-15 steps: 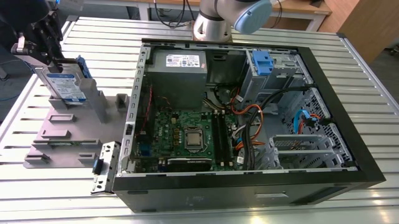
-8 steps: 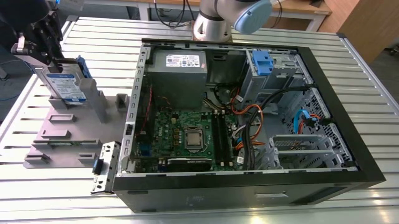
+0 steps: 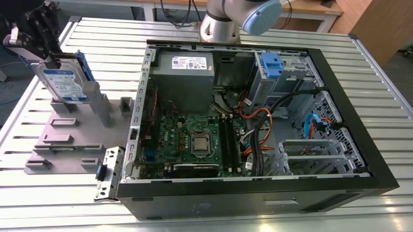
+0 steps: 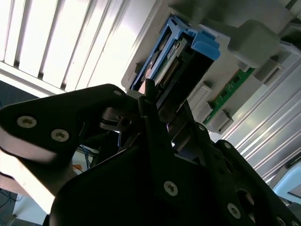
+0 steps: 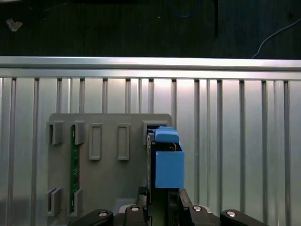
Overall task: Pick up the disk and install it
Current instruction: 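Pick up the disk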
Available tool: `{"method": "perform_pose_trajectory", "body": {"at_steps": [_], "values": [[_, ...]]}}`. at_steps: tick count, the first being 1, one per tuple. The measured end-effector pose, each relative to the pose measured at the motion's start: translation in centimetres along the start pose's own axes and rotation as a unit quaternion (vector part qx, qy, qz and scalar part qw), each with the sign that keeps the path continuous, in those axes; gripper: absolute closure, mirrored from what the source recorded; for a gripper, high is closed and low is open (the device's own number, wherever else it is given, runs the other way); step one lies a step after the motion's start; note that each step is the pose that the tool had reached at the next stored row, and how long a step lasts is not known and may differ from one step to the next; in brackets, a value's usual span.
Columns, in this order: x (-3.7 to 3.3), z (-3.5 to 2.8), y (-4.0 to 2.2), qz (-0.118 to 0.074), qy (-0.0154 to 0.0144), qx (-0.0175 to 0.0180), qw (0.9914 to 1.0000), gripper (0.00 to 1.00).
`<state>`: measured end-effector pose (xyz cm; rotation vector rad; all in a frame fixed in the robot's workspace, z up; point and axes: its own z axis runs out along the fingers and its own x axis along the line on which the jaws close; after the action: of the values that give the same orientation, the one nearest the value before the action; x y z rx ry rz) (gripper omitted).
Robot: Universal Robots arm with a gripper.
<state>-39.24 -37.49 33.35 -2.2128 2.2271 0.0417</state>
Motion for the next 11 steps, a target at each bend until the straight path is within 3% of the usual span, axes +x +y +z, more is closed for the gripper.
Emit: {"method": "perform_pose_trajectory", "body": {"at_steps": [11], "values": [[-0.1,-4.9,0.08,0.0,0.0,0.0,1.0,0.65]]}}
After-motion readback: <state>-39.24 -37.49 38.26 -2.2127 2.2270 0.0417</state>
